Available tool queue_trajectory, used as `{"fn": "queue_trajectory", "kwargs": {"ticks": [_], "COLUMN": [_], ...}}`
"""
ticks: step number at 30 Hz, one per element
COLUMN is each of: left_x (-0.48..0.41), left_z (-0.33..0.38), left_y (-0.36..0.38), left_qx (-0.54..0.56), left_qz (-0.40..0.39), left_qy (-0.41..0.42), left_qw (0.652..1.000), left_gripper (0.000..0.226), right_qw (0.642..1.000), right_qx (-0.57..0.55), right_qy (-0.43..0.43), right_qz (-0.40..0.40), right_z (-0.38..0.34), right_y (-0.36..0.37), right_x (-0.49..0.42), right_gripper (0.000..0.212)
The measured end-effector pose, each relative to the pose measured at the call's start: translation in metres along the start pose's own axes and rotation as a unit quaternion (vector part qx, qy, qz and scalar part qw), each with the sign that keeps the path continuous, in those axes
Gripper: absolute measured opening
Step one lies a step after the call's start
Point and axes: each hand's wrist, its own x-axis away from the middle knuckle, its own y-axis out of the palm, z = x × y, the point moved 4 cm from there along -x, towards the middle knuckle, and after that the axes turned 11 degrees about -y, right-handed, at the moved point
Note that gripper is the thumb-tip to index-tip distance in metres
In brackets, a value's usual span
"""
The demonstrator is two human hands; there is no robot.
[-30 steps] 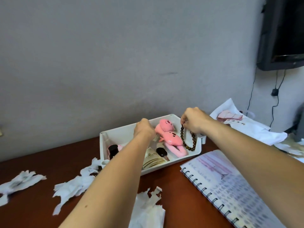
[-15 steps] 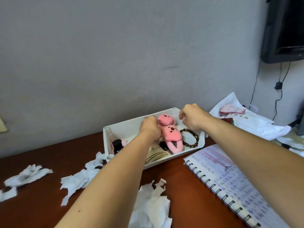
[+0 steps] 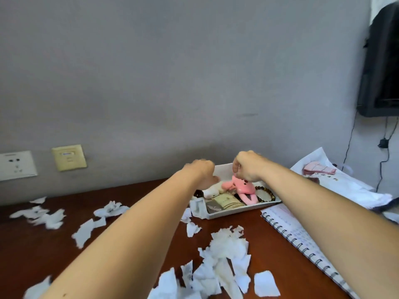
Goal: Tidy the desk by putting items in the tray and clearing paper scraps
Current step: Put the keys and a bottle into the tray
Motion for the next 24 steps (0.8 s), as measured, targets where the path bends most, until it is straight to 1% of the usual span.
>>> {"fn": "queue_trajectory", "kwargs": {"ticks": [5, 11, 18, 21, 24], "left_x": [0.059, 0.124, 0.199, 0.235, 0.27], "left_z": [-0.044, -0.115, -0.219, -0.267, -0.308], "left_y": [-0.014, -0.025, -0.005, 0.004, 0.011], "left_qx": [-0.026, -0.031, -0.011, 0.012, 0.029], "left_qz": [-0.001, -0.004, -0.048, -0.064, -0.063], "left_qy": [-0.011, -0.051, -0.165, -0.219, -0.275], "left_qw": [1.0, 0.998, 0.985, 0.973, 0.959], "left_gripper": [0.048, 0.046, 0.047, 0.047, 0.046], "right_qw": [0.999, 0.993, 0.974, 0.964, 0.954], "right_qx": [0.006, -0.006, -0.018, -0.027, -0.027], "right_qy": [-0.034, -0.113, -0.213, -0.249, -0.279], "right_qz": [-0.025, -0.042, -0.075, -0.094, -0.109], "right_z": [-0.061, -0.15, -0.252, -0.293, -0.329], "right_y": [-0.008, -0.009, 0.01, 0.02, 0.032], "right_x": [0.019, 0.032, 0.05, 0.058, 0.063], "right_gripper": [0.02, 0.021, 0.026, 0.029, 0.027]}}
